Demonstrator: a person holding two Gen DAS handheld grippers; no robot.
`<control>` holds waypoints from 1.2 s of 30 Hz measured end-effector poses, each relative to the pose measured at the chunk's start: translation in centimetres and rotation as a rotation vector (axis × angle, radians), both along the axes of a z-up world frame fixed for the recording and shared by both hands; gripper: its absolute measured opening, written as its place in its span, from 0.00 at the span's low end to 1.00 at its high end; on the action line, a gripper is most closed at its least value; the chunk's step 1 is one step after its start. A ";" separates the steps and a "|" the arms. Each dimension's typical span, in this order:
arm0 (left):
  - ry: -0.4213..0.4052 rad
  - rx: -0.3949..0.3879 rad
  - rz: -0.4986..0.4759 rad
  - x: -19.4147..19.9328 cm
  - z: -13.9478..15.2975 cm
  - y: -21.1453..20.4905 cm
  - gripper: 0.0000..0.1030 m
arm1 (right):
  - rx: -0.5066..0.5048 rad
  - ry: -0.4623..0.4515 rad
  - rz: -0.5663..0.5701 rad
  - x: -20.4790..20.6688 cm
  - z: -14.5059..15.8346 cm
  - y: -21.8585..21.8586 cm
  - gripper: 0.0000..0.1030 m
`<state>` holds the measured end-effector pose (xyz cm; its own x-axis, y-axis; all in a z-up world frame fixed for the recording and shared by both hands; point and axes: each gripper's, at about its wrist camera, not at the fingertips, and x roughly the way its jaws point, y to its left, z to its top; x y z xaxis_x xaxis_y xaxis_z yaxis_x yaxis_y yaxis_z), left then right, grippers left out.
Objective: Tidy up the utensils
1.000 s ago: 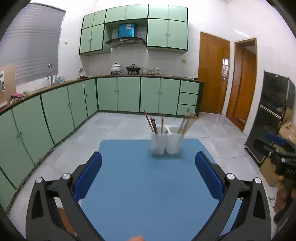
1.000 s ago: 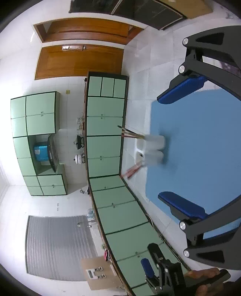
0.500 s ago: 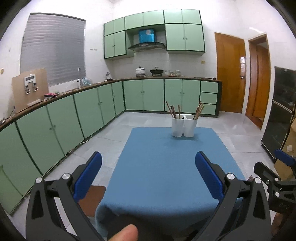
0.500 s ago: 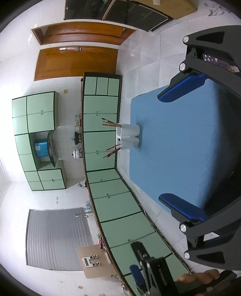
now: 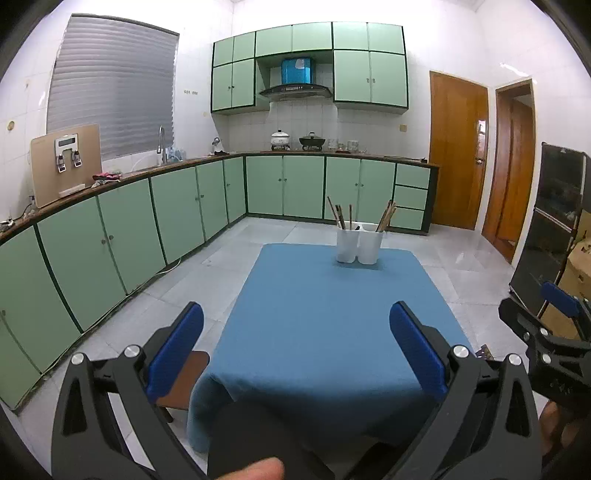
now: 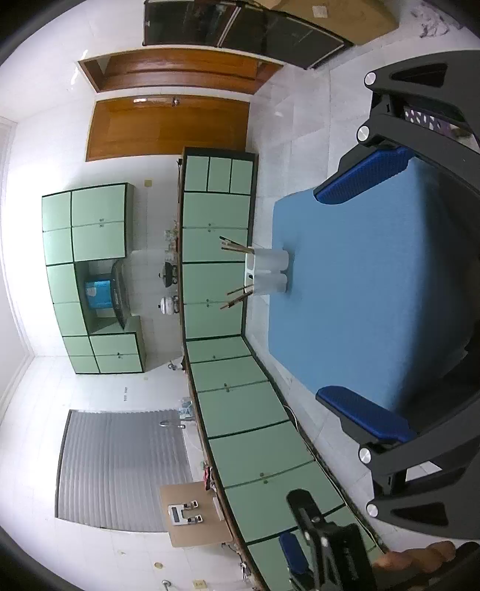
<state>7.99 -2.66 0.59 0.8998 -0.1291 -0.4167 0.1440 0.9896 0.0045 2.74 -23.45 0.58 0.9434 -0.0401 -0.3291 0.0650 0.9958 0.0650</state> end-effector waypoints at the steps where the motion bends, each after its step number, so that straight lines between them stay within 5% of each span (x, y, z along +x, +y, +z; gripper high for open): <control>1: -0.002 -0.005 0.002 -0.2 0.1 0.0 0.95 | -0.001 -0.003 -0.006 0.0 0.1 -0.1 0.94; 36: -0.042 -0.018 0.008 -3.1 0.3 -0.3 0.95 | -0.007 -0.051 -0.038 -2.1 0.4 0.4 0.94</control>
<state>4.94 -2.96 0.88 0.9175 -0.1292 -0.3762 0.1366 0.9906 -0.0072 0.65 -23.09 0.94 0.9567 -0.0780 -0.2805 0.0992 0.9931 0.0623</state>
